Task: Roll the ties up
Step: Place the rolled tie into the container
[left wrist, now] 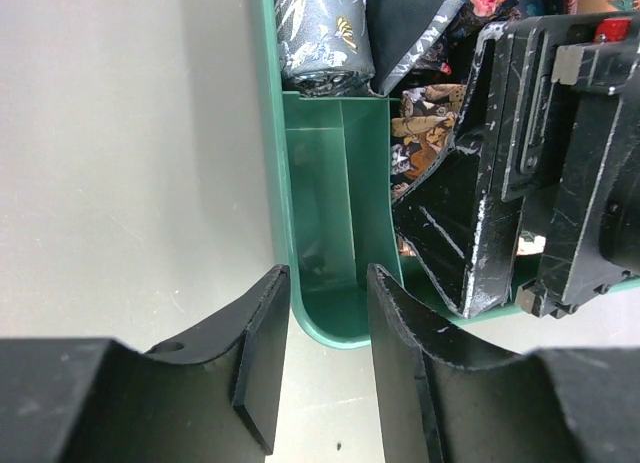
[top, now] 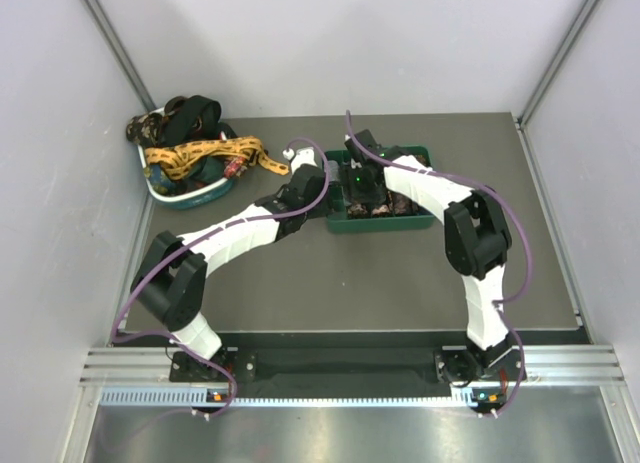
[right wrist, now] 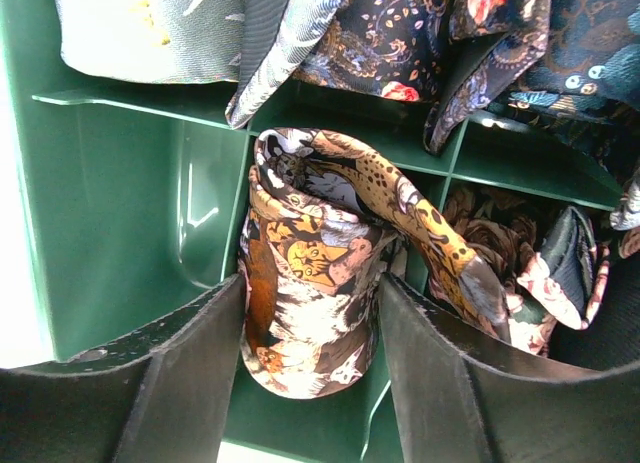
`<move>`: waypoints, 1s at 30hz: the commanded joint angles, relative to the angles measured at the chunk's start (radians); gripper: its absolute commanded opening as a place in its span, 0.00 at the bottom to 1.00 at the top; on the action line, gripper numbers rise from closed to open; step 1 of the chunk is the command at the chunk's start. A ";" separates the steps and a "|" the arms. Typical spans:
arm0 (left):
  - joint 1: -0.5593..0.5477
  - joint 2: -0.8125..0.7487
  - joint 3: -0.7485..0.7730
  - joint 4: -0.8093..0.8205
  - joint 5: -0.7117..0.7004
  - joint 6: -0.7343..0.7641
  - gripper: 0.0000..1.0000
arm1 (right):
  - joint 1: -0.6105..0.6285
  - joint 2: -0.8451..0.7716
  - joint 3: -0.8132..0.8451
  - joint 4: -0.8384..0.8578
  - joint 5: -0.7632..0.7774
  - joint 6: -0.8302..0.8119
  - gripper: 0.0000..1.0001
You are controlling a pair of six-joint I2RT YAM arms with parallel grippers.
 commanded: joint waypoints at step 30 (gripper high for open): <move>0.001 -0.201 -0.067 -0.054 0.068 0.144 0.57 | -0.006 -0.381 -0.090 0.087 0.122 -0.122 0.43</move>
